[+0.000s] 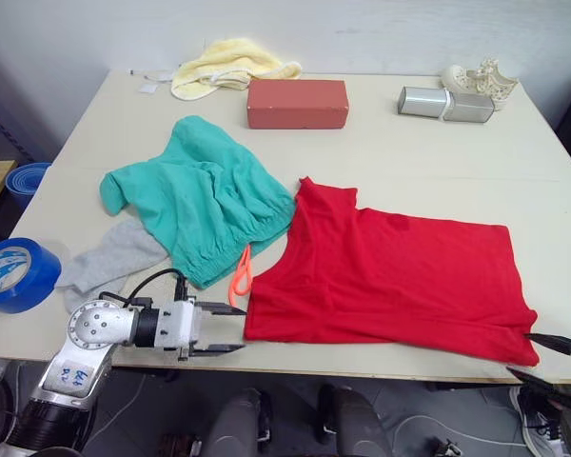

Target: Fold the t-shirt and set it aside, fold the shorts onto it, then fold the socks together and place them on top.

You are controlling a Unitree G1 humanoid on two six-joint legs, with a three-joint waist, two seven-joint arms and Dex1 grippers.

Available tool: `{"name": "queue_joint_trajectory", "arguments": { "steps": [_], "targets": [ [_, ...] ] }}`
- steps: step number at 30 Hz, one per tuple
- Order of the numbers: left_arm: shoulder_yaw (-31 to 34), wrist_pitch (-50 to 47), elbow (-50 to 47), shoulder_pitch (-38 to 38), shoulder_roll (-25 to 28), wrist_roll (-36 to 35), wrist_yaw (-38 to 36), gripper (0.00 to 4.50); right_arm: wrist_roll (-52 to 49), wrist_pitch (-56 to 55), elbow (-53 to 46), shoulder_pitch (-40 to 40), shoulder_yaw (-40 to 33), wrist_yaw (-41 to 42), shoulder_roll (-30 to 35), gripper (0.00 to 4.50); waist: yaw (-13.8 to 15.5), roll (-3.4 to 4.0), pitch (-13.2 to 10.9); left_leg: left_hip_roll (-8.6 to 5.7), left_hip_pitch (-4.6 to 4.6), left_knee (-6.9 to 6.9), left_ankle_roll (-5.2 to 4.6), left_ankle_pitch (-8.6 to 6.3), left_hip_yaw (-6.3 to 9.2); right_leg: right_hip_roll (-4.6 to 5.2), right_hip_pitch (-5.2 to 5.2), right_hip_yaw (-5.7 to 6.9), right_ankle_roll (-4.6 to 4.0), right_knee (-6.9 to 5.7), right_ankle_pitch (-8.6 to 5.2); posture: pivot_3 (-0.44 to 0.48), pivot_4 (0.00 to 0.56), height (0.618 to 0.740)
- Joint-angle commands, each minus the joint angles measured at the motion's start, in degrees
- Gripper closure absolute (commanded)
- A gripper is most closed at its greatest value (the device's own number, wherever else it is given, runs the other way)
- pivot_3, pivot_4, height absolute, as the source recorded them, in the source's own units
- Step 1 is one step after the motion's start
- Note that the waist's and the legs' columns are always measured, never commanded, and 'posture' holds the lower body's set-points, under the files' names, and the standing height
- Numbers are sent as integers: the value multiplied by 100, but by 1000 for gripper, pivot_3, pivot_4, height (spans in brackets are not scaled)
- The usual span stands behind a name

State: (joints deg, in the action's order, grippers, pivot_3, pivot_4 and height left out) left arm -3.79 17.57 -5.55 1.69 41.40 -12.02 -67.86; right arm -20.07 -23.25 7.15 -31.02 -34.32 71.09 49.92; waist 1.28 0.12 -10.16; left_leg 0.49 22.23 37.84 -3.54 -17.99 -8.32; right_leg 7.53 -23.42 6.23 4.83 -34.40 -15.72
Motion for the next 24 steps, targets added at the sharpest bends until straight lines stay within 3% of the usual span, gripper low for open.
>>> {"name": "queue_joint_trajectory", "arguments": {
  "steps": [1, 8, 10, 12, 16, 20, 22, 24],
  "targets": [
    [-212, 196, 27, 114, -92, 298, 188, 1396, 310, -124, 113, 211, 200, -198, 54, 815, -1, 4, -1, 0, 2, 0, 1, 0, -1, 0, -3, -1, 0, 0, 0, 0, 150, 740],
    [-697, 304, 366, 456, -178, 1260, 626, 1396, 748, 91, 234, 660, 680, -551, 99, 815, 5, 8, 1, 0, -8, -8, 25, 13, -3, 0, 2, 1, 8, -3, 5, 0, 150, 740],
    [-780, 361, 484, 496, -202, 1364, 715, 1376, 777, 121, 228, 727, 737, -617, 92, 1186, 6, 9, 7, 0, -12, -8, 12, 7, -3, 0, 8, -1, 6, 2, 14, 0, 150, 740],
    [-868, 373, 607, 573, -270, 1477, 849, 1782, 787, 164, 236, 797, 797, -672, 95, 1678, 11, 18, 14, 0, -17, -8, 9, 7, -3, 0, 16, -1, 5, 6, 15, 0, 150, 740],
    [-1107, 351, 802, 741, -312, 1606, 893, 2912, 813, 103, 303, 895, 907, -681, 122, 3100, 22, 37, 25, 1, -23, -8, 2, 10, -4, 1, 39, 2, -11, 31, 20, 0, 150, 740],
    [-1255, 173, 563, 464, -74, 1080, 368, 4101, 780, 46, 373, 925, 913, -648, 173, 4443, 17, 42, 28, 2, -73, -37, -2, 7, -10, 1, 97, -1, -53, 66, -1, 0, 150, 740],
    [-1235, 145, 331, 251, 88, 804, 152, 4470, 688, 11, 368, 816, 860, -484, 232, 4500, 2, 43, 29, 1, -83, -62, -3, 8, -16, 1, 98, -4, -53, 77, -2, 0, 150, 740],
    [-1190, 83, 142, 99, 232, 617, 49, 4470, 540, 3, 319, 641, 792, -243, 293, 4500, -5, 42, 28, 2, -87, -76, 2, 10, -16, 0, 90, 1, -24, 70, 2, 0, 150, 740]
  ]
}}
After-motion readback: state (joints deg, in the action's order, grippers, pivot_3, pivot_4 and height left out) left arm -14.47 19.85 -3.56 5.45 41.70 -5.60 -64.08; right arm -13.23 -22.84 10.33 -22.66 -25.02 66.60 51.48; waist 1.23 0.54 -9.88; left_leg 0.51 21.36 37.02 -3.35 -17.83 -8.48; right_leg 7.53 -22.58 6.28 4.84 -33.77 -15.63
